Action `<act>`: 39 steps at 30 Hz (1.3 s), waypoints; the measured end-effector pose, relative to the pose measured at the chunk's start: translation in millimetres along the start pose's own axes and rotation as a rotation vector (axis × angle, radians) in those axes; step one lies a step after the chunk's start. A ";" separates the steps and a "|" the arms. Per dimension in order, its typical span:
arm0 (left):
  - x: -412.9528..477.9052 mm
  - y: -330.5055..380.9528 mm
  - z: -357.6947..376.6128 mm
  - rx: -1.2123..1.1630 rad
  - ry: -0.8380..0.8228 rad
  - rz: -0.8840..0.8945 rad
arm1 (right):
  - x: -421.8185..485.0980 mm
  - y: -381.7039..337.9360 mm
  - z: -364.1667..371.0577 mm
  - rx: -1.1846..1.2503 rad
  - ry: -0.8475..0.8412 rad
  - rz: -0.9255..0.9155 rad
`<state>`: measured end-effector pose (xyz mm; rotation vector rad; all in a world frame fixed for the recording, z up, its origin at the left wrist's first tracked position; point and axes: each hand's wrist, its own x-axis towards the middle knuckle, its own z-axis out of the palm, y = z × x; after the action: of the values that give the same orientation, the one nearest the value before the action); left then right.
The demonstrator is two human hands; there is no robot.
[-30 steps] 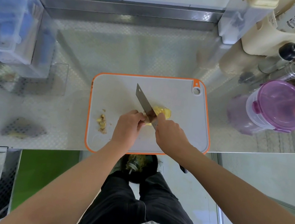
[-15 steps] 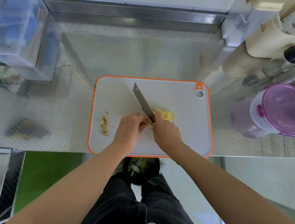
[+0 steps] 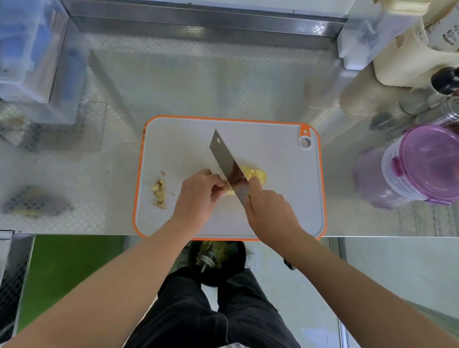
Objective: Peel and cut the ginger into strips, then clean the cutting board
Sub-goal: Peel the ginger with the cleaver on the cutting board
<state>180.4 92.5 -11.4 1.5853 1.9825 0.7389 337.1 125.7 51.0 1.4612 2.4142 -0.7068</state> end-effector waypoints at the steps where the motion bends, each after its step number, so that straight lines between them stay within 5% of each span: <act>1: 0.0 0.5 -0.4 0.004 -0.002 -0.001 | 0.0 0.1 0.9 -0.011 -0.003 0.005; 21: 2.2 -2.3 0.4 0.040 -0.022 0.080 | 26.9 -0.5 28.1 0.079 -0.034 0.088; 39: -20.8 2.8 6.9 -0.169 0.090 -0.158 | 3.5 0.7 20.6 0.066 0.002 0.045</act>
<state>191.2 73.4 -13.7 1.3027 2.0224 0.9020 335.0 118.1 31.7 1.5372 2.3722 -0.7823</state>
